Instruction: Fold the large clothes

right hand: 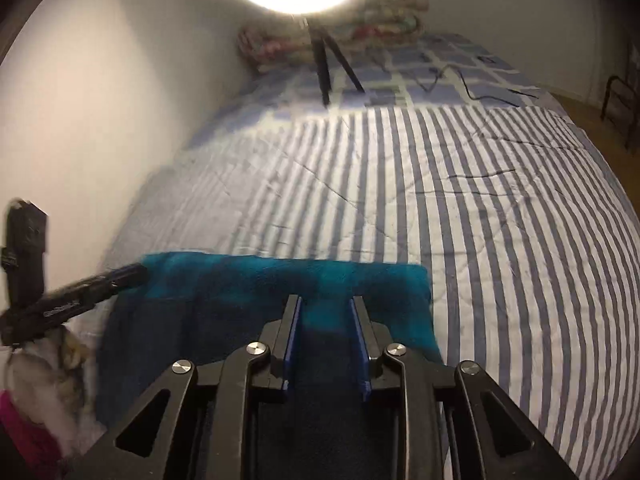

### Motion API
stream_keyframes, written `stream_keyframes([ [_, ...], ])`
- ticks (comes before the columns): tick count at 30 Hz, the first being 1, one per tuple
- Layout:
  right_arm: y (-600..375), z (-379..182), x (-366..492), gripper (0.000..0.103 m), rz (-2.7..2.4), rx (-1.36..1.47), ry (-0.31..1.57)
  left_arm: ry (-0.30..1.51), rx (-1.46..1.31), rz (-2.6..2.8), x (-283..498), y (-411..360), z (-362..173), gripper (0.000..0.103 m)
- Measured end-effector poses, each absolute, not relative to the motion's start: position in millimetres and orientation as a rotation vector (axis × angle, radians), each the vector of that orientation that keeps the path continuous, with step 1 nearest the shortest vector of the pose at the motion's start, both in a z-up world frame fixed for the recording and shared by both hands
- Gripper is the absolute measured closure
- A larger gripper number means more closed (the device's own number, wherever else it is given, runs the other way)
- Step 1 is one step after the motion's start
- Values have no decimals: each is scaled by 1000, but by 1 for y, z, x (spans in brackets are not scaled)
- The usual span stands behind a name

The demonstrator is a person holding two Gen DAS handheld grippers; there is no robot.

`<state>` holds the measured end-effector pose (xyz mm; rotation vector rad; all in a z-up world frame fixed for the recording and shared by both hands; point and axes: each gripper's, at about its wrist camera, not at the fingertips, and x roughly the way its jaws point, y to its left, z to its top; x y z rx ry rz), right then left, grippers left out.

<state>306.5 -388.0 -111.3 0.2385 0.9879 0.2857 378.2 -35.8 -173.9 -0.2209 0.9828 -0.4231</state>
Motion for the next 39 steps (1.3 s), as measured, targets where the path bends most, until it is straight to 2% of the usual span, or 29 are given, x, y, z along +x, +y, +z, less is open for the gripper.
stream_keyframes([
  [6,-399,-122,235,80,313,254,1026,982,-195,-466,310,-18,-173,80],
  [11,-404,-149,207,79,278,281,1083,1055,-241,-428,285,-3,-206,80],
  [14,-407,-165,203,78,269,321,1099,1055,-214,-416,277,-2,-223,74],
  [20,-406,-143,192,78,314,223,1108,1066,-224,-449,268,6,-214,73],
  [21,-414,-134,190,76,333,245,1075,1065,-250,-459,268,13,-209,72],
  [22,-422,-128,188,72,340,277,1037,1061,-303,-470,269,22,-205,63],
  [23,-430,-123,188,62,337,307,998,1058,-352,-478,270,30,-204,41],
  [24,-438,-119,188,53,320,328,960,1053,-435,-479,274,41,-203,30],
  [25,-445,-116,190,39,297,344,919,1044,-495,-479,277,50,-204,22],
  [26,-452,-114,192,25,277,359,880,1041,-580,-480,283,61,-206,22],
  [28,-463,-117,205,14,290,407,871,1050,-675,-480,292,73,-211,21],
  [33,-466,-142,237,15,363,463,990,1096,-823,-508,319,85,-233,21],
  [39,-459,-171,260,15,400,487,1078,1143,-862,-520,338,81,-255,21],
])
